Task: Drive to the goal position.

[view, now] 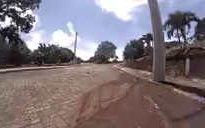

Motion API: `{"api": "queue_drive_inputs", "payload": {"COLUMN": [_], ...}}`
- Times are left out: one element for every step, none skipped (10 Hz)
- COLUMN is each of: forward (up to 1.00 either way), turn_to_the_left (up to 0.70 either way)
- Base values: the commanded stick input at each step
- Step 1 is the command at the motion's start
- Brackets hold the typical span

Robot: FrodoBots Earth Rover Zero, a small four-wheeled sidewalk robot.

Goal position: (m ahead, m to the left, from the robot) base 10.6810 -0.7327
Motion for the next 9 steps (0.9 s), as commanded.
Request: {"api": "queue_drive_inputs", "payload": {"forward": [0.5,0.5,0.5,0.5,0.5,0.5,0.5,0.5,0.5], "turn_to_the_left": [0.0,0.0,0.0,0.0,0.0,0.0,0.0,0.0,0.0]}}
